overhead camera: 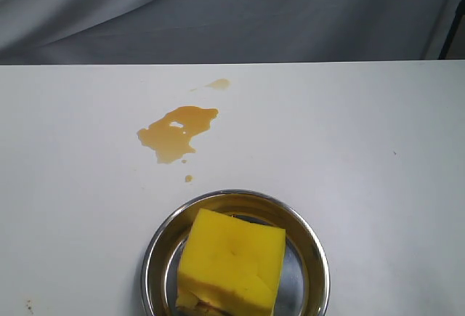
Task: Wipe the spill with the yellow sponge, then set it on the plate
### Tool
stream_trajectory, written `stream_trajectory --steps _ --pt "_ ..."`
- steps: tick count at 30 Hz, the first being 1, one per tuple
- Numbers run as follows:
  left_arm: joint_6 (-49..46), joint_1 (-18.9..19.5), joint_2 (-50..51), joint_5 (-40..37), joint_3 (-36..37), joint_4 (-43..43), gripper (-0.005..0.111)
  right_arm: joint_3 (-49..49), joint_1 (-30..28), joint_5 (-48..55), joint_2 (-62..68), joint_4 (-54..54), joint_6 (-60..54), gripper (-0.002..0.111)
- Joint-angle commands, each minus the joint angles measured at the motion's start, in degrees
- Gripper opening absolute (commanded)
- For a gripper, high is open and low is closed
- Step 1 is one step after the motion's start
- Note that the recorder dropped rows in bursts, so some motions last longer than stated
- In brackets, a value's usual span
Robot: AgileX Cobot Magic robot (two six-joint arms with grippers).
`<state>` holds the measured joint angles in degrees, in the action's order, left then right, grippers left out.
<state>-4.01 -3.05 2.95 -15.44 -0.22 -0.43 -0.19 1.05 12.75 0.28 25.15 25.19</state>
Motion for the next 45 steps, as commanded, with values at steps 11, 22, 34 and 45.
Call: stream_trajectory --steps 11,22,34,45 --pt "0.07 -0.28 -0.25 0.14 0.22 -0.44 0.000 0.19 -0.42 1.97 -0.28 -17.39 -21.50 0.000" --pt "0.07 -0.28 -0.25 0.14 0.22 -0.44 0.000 0.19 -0.42 6.70 -0.28 -18.63 -24.79 0.000" --pt "0.07 -0.28 -0.25 0.14 0.22 -0.44 0.000 0.19 -0.42 6.70 -0.28 -18.63 -24.79 0.000" --pt "0.07 -0.28 -0.25 0.14 0.22 -0.44 0.000 0.19 -0.42 6.70 -0.28 -18.63 -24.79 0.000"
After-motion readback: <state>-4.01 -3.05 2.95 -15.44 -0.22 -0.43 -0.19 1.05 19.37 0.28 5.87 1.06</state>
